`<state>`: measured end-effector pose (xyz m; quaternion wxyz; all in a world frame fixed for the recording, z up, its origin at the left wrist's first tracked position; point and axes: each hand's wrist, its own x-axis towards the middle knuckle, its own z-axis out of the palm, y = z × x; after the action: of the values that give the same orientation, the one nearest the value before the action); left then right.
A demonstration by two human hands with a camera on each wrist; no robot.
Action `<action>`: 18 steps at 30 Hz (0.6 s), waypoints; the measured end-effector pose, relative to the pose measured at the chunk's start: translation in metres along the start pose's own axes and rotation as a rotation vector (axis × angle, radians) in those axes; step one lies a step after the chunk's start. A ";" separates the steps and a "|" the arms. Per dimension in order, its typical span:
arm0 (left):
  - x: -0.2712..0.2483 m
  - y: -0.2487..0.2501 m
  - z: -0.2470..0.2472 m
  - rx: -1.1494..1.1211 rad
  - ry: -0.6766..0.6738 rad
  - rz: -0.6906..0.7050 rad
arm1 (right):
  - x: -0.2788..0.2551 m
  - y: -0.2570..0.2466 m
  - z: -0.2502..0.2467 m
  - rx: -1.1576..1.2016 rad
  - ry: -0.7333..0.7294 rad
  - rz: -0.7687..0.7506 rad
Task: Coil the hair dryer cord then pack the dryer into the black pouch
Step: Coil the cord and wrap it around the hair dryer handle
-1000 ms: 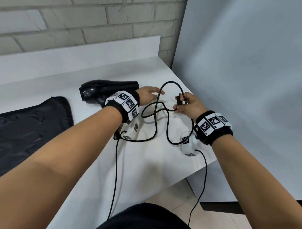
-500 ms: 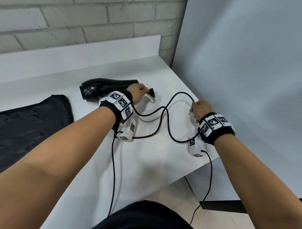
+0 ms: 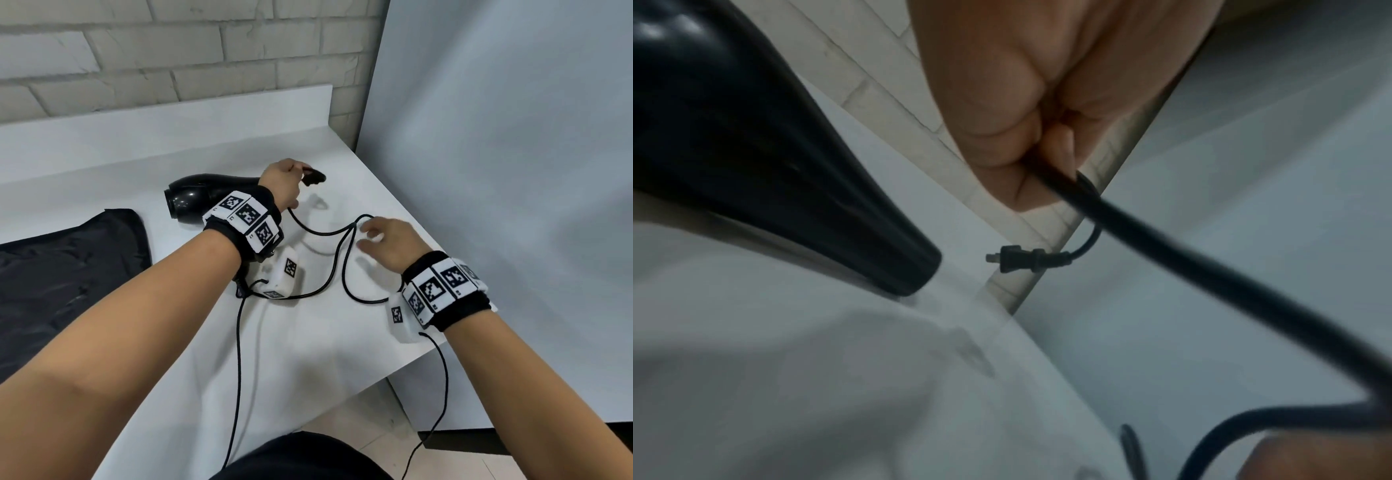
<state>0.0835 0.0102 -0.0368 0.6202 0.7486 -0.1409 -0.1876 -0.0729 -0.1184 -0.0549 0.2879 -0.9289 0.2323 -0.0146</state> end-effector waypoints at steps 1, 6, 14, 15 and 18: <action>-0.002 0.006 0.002 -0.066 0.011 -0.001 | -0.007 -0.005 0.001 -0.061 -0.133 -0.003; -0.008 0.026 0.005 -0.284 0.060 -0.040 | -0.026 -0.001 0.010 -0.266 -0.498 0.102; -0.012 0.007 -0.003 -0.283 0.103 -0.135 | -0.028 0.016 0.011 -0.351 -0.449 0.058; -0.012 0.002 -0.004 -0.234 0.084 -0.149 | -0.027 0.019 0.010 -0.383 -0.423 0.056; -0.016 -0.011 -0.009 -0.038 -0.010 -0.158 | -0.028 0.024 0.003 -0.503 -0.324 0.104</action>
<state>0.0735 0.0271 -0.0448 0.6167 0.7446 -0.0809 -0.2423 -0.1071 -0.1221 -0.0675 0.0826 -0.9482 0.2268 0.2066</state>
